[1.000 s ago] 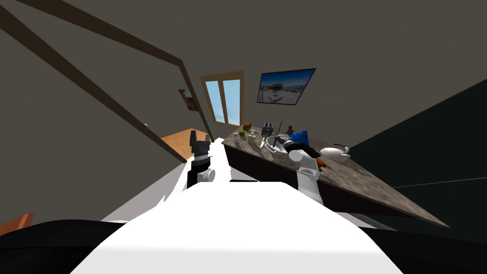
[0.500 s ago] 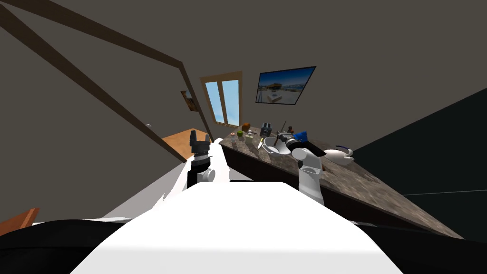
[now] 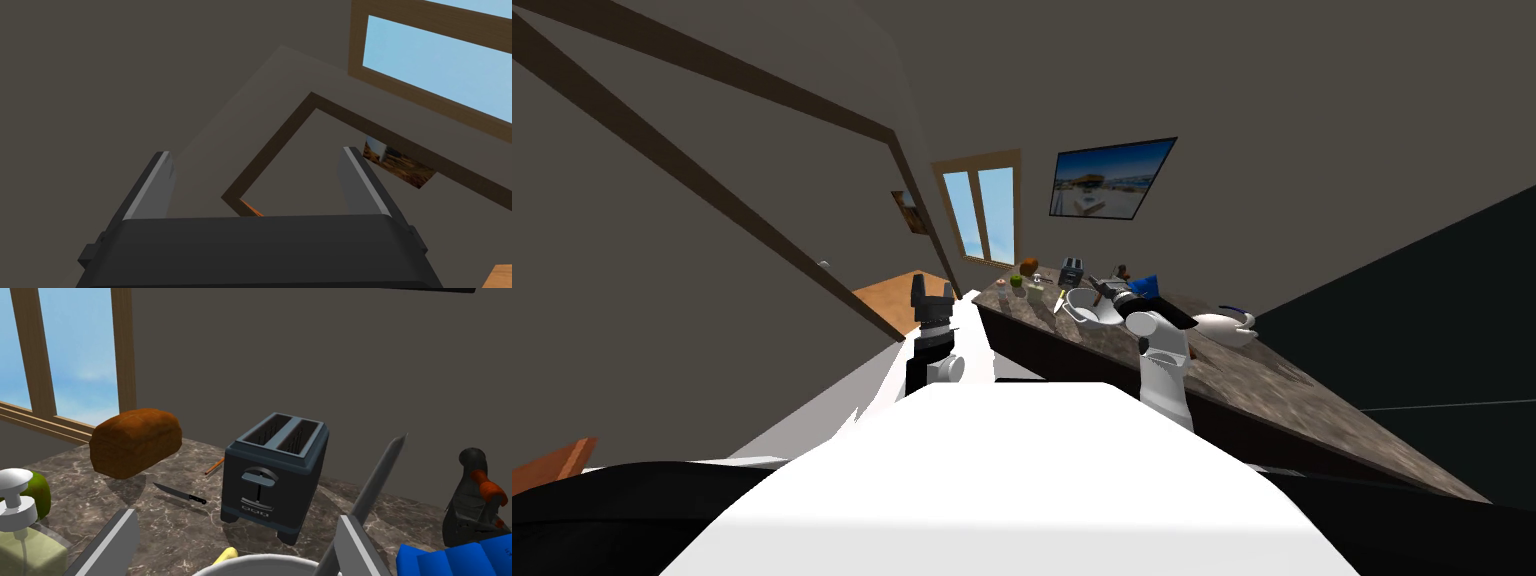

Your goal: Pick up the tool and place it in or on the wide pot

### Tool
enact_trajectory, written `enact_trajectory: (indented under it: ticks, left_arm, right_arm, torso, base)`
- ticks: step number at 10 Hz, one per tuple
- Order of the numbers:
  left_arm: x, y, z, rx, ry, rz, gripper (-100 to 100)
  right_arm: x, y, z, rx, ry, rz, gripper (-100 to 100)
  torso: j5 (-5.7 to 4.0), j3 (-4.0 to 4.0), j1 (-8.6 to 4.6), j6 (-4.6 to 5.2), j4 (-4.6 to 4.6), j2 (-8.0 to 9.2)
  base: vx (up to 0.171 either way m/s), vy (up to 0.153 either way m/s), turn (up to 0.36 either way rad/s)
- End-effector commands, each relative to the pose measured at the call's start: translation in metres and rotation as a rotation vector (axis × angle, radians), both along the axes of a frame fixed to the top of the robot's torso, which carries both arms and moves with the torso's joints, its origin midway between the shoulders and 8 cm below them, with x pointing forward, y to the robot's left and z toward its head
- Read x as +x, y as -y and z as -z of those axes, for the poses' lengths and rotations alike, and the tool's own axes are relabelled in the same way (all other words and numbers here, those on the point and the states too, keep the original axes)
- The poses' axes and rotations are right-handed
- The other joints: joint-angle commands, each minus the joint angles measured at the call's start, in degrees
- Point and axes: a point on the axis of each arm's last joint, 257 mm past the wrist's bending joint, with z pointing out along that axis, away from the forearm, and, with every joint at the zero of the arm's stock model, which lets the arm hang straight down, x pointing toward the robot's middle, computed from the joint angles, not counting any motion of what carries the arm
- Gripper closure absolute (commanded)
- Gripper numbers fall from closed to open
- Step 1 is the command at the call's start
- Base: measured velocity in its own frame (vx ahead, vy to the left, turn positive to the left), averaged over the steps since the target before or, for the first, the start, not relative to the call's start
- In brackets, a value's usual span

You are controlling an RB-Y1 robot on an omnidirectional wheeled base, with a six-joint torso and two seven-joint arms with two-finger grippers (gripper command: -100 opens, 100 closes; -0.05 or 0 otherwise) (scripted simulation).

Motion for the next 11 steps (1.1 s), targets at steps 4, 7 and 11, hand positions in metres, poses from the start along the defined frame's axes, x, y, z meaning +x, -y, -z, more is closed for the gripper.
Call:
enact_trajectory:
  ticks: [4, 7, 11]
  left_arm:
    - [0.000, 0.000, 0.000, 0.000, 0.000, 0.000, 0]
    - [0.000, 0.000, 0.000, 0.000, 0.000, 0.000, 0]
    - [0.000, 0.000, 0.000, 0.000, 0.000, 0.000, 0]
  right_arm:
    - [-0.014, 0.001, -0.040, -0.017, 0.019, -0.023, -100]
    - [-0.021, 0.000, -0.058, -0.028, 0.027, -0.035, -100]
    - [-0.039, -0.006, -0.092, -0.056, 0.037, -0.055, -100]
  torso:
    - [0.06, -0.04, 0.25, 0.00, -0.01, -0.08]
    - [0.06, -0.04, 0.22, -0.02, -0.02, -0.07]
    - [0.07, -0.05, 0.28, -0.01, -0.02, -0.09]
  base:
    - [0.023, 0.058, -0.035]
    - [0.018, 0.057, -0.023]
    - [0.020, 0.070, -0.037]
